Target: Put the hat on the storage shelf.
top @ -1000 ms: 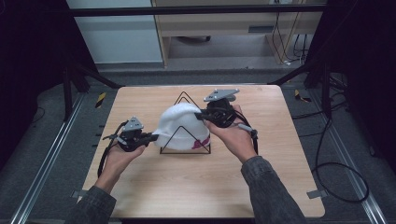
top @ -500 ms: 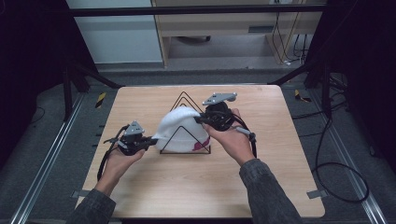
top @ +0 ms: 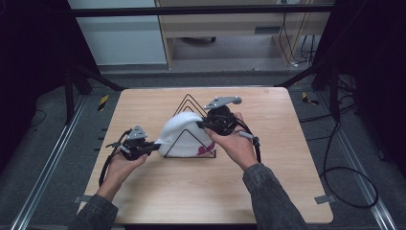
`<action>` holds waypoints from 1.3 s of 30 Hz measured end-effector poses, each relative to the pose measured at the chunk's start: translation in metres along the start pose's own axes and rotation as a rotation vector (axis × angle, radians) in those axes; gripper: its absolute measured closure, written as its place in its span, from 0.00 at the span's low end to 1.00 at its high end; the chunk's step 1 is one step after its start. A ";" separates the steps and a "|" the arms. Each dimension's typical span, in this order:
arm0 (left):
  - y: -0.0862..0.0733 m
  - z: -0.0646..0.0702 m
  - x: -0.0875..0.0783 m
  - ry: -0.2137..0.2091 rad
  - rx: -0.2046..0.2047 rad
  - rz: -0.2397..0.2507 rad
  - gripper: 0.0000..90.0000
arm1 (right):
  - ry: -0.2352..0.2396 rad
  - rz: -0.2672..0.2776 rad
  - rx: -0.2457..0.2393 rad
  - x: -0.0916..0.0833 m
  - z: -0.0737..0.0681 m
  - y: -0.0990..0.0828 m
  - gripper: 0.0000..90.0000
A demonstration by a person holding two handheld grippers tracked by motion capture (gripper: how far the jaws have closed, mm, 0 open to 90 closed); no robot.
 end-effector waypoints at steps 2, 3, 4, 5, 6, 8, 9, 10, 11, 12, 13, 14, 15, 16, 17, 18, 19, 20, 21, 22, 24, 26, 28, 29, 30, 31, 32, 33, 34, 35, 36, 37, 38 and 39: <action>-0.001 0.000 0.001 -0.003 -0.003 -0.009 0.94 | 0.005 0.000 0.001 0.001 -0.001 0.000 0.90; -0.002 0.000 0.001 -0.005 -0.003 -0.009 0.94 | 0.003 -0.003 -0.002 0.001 -0.001 0.000 0.89; -0.002 0.000 0.001 -0.004 -0.004 -0.009 0.94 | 0.003 -0.002 0.000 0.001 -0.001 0.000 0.87; -0.001 0.000 0.001 -0.005 -0.008 -0.006 0.93 | 0.003 -0.001 0.003 0.001 -0.001 0.000 0.85; -0.001 0.000 0.001 -0.005 -0.006 -0.005 0.93 | 0.002 0.000 0.004 0.000 -0.001 0.000 0.82; -0.001 0.001 0.000 -0.004 -0.003 -0.006 0.92 | 0.001 0.004 0.008 -0.002 -0.002 0.000 0.78; -0.001 0.001 -0.001 -0.007 -0.006 -0.002 0.90 | 0.001 0.006 0.005 -0.003 -0.003 0.000 0.77; -0.002 0.001 -0.002 -0.006 -0.008 0.000 0.89 | 0.007 0.005 0.007 -0.005 -0.004 0.000 0.76; -0.002 0.001 -0.003 -0.002 -0.009 0.003 0.88 | 0.009 0.008 0.004 -0.006 -0.005 -0.001 0.75; -0.002 0.001 -0.005 -0.003 -0.011 0.004 0.87 | 0.010 0.009 0.003 -0.009 -0.007 -0.002 0.74; -0.002 0.001 -0.007 -0.002 -0.020 0.013 0.86 | 0.013 0.009 0.003 -0.010 -0.008 -0.003 0.73; -0.002 0.000 -0.010 0.000 -0.024 0.024 0.85 | 0.013 0.012 0.001 -0.012 -0.009 -0.004 0.73; -0.002 0.000 -0.012 0.005 -0.024 0.030 0.84 | 0.016 0.015 0.001 -0.014 -0.010 -0.006 0.72; -0.002 0.002 -0.017 0.021 -0.017 0.043 0.82 | 0.017 0.015 -0.002 -0.015 -0.011 -0.007 0.71; -0.003 0.003 -0.019 0.029 -0.014 0.043 0.75 | 0.016 0.023 0.002 -0.019 -0.013 -0.010 0.71; -0.003 0.003 -0.019 0.029 -0.014 0.043 0.70 | 0.016 0.023 0.002 -0.019 -0.013 -0.010 0.71; -0.004 0.004 -0.020 0.030 -0.019 0.044 0.65 | 0.013 0.024 0.006 -0.022 -0.013 -0.013 0.70; -0.005 0.005 -0.022 0.030 -0.025 0.043 0.65 | 0.013 0.024 0.006 -0.022 -0.013 -0.013 0.70; -0.007 0.006 -0.023 0.042 -0.027 0.043 0.61 | 0.012 0.030 0.013 -0.024 -0.013 -0.015 0.70; -0.009 0.006 -0.024 0.057 -0.031 0.040 0.55 | 0.009 0.030 0.018 -0.025 -0.013 -0.016 0.70; -0.016 0.005 -0.026 0.106 -0.033 0.024 0.40 | 0.006 0.030 0.030 -0.028 -0.013 -0.021 0.65; -0.018 0.003 -0.027 0.136 -0.035 0.018 0.34 | 0.004 0.031 0.037 -0.029 -0.013 -0.023 0.63; -0.022 0.001 -0.030 0.175 -0.051 0.026 0.21 | 0.003 0.036 0.057 -0.033 -0.013 -0.026 0.55; -0.025 0.000 -0.031 0.188 -0.057 0.024 0.21 | 0.003 0.036 0.057 -0.033 -0.013 -0.026 0.55; -0.027 -0.001 -0.031 0.203 -0.053 0.012 0.19 | -0.004 0.035 0.066 -0.034 -0.013 -0.028 0.52; -0.030 -0.001 -0.031 0.214 -0.050 0.005 0.16 | -0.013 0.040 0.067 -0.036 -0.013 -0.029 0.49; -0.037 -0.003 -0.028 0.217 -0.047 -0.019 0.14 | -0.021 0.044 0.069 -0.040 -0.013 -0.031 0.43; -0.037 -0.003 -0.028 0.217 -0.047 -0.019 0.13 | -0.021 0.044 0.069 -0.040 -0.013 -0.031 0.43; -0.040 -0.004 -0.026 0.208 -0.050 -0.028 0.13 | -0.023 0.044 0.076 -0.042 -0.013 -0.033 0.40; -0.043 -0.005 -0.025 0.199 -0.051 -0.043 0.10 | -0.042 0.044 0.078 -0.048 -0.011 -0.037 0.35; -0.046 -0.006 -0.023 0.198 -0.056 -0.061 0.10 | -0.042 0.044 0.078 -0.048 -0.011 -0.037 0.35; -0.047 -0.007 -0.021 0.197 -0.053 -0.069 0.09 | -0.044 0.044 0.080 -0.051 -0.011 -0.040 0.33; -0.049 -0.008 -0.020 0.190 -0.049 -0.068 0.09 | -0.050 0.043 0.081 -0.054 -0.010 -0.043 0.30; -0.050 -0.009 -0.019 0.196 -0.043 -0.083 0.09 | -0.064 0.043 0.087 -0.061 -0.008 -0.050 0.25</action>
Point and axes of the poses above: each handheld gripper's, and its own axes: x roughly forward along the jaws, y roughly out of its top, z roughly to its right, the point moved 3 cm from there along x, roughly forward along the jaws, and after that the axes turned 5 degrees about y, right-handed, at the moved point
